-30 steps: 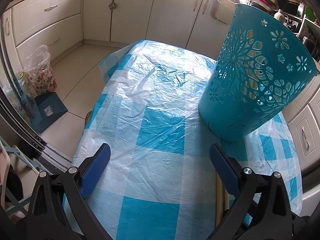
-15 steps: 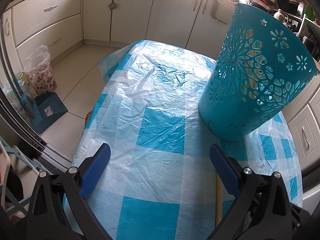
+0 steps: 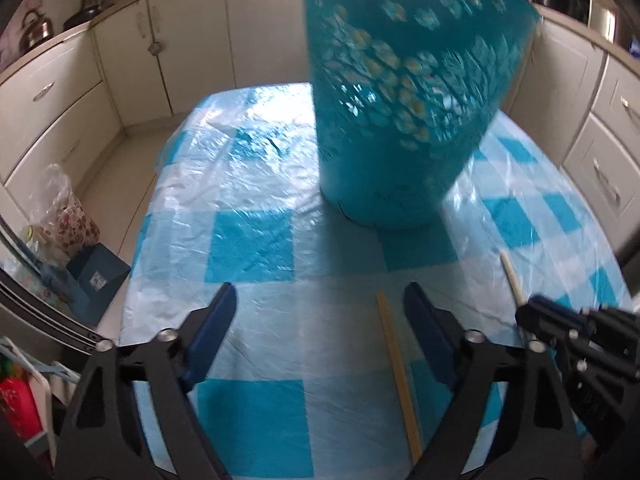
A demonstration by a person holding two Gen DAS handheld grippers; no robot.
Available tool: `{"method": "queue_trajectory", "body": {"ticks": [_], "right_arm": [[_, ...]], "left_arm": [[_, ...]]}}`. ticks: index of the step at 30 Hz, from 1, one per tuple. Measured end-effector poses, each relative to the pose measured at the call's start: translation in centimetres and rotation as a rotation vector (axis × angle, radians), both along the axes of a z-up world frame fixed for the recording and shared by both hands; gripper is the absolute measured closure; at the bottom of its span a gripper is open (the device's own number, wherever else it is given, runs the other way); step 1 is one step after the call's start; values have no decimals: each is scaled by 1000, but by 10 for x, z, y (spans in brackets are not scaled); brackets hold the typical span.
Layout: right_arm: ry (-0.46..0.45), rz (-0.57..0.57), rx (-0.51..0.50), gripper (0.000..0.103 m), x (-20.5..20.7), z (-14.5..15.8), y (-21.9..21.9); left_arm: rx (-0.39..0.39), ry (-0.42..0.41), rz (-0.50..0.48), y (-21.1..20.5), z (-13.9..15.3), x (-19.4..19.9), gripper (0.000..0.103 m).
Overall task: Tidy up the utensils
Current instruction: 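Lower the right gripper to the last chopstick and close on it, then close the left gripper on a chopstick and drop it into the basket while the right gripper holds its chopstick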
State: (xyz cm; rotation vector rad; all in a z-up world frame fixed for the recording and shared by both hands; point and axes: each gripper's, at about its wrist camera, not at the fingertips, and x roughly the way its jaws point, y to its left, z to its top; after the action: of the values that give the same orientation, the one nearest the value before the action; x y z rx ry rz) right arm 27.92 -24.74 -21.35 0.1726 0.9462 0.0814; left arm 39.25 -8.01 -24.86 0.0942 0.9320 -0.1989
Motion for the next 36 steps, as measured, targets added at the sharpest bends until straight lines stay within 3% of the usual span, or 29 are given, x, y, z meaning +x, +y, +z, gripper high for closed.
{"method": "queue_trajectory", "body": {"ticks": [4,6,8,9,12,13,15,17,19,23,29,34,36], "right_arm": [[-4,0,20,89,4,0,-1],[-4,5,19,89,5,1,0],[-3,7,25,89,7,0,-1],[-4,6,37,89,8,-1,-3],[-11,9,59,89,7,-1,-5],[-11,9,63,89,7,-1,-6],[-12,10,79,89,6,-1,-8],[-13,9,91,89,5,-1,-10],[-13,5,107,89,5,-2,-12],[-10,-4,126,89,5,-2,-13],[-14,-7,128,89,4,-2,-13],[-17,-6,131,89,4,-3,-14],[-14,-3,133,89,5,-2,-14]], "left_arm": [[73,-10,-42,-16,5,-8,42],[83,35,-72,-24,0,-10,70],[65,45,-90,-28,-2,-12,85],[66,51,-111,-32,-1,-13,97],[34,86,-126,-33,1,-12,99],[-26,108,-140,-28,5,-11,99],[-58,76,-165,-25,19,-21,99],[-181,33,-223,-17,50,-31,99],[-280,-70,-259,-7,97,-37,99],[-366,-279,-237,3,173,-25,99],[-397,-549,-68,-3,233,15,99],[-376,-734,135,-4,236,40,98],[-368,-754,178,-3,232,49,98]]}}
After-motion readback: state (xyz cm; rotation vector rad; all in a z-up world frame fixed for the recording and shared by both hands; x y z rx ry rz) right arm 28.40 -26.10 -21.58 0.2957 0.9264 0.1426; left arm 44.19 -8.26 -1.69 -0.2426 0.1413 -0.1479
